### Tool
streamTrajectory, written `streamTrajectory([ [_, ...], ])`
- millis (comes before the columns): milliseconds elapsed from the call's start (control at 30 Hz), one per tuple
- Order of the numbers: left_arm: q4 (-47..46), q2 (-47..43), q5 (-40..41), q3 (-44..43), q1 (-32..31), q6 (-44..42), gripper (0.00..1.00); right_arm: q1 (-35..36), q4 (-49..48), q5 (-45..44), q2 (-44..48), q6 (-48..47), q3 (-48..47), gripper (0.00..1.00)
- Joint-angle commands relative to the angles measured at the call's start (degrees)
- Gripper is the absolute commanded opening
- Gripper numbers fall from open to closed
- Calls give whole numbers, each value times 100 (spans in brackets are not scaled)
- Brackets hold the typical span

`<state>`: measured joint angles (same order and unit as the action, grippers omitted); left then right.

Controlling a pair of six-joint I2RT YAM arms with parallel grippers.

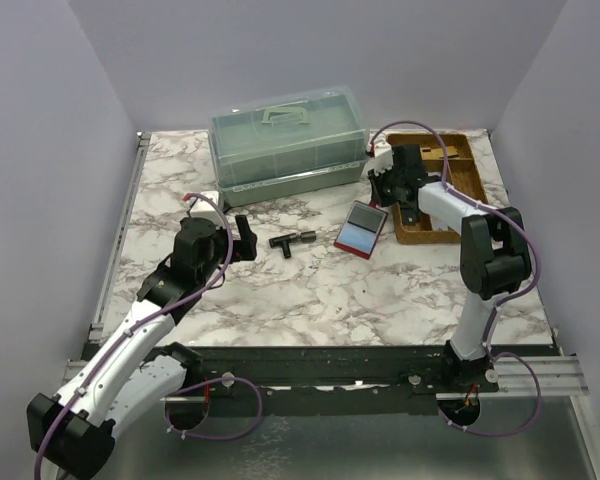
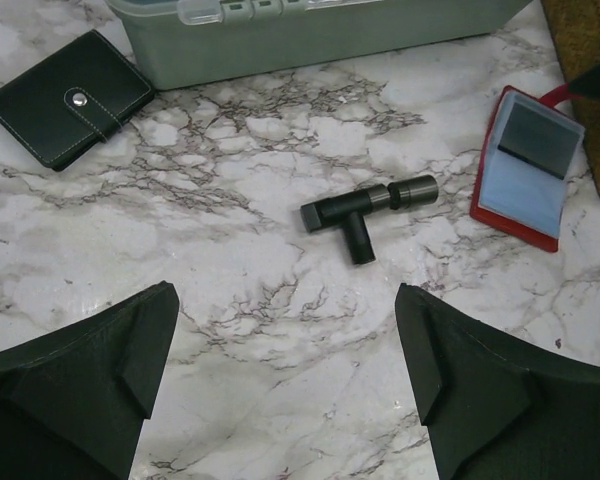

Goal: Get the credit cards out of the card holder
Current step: Remove the credit card from the card holder.

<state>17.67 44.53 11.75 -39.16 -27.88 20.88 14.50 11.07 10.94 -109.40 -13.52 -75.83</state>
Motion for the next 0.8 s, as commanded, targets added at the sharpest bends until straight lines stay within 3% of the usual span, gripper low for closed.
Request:
streamTrajectory([
  [0, 26, 381, -293, -35, 382, 209, 98, -61, -118, 14, 215, 108, -102, 25],
  [67, 23, 575, -401, -67, 644, 262, 97, -62, 51, 192, 494, 79, -69, 43],
  [200, -52, 1257, -595, -224, 1229, 111, 97, -62, 594, 726, 1325, -320, 42, 65],
  [367, -142, 2558, -205, -737, 1333, -1304, 93, -77, 927, 2808, 2741, -1042, 975, 86],
  [467, -628, 3088, 302, -751, 1377, -2486, 94, -156, 446, 4102, 3529, -1545, 2135, 92],
  [567, -1139, 3396, 319, -698, 1637, -2866, 90, -264, -175, 4639, 4102, -1679, 2921, 96],
  [667, -1415, 3585, -181, -736, 2014, -2853, 79, -404, -297, 4923, 4263, -1696, 3046, 96],
  [767, -1683, 3848, -201, -786, 2173, -3208, 77, -424, -157, 4794, 4157, -1729, 2936, 96],
])
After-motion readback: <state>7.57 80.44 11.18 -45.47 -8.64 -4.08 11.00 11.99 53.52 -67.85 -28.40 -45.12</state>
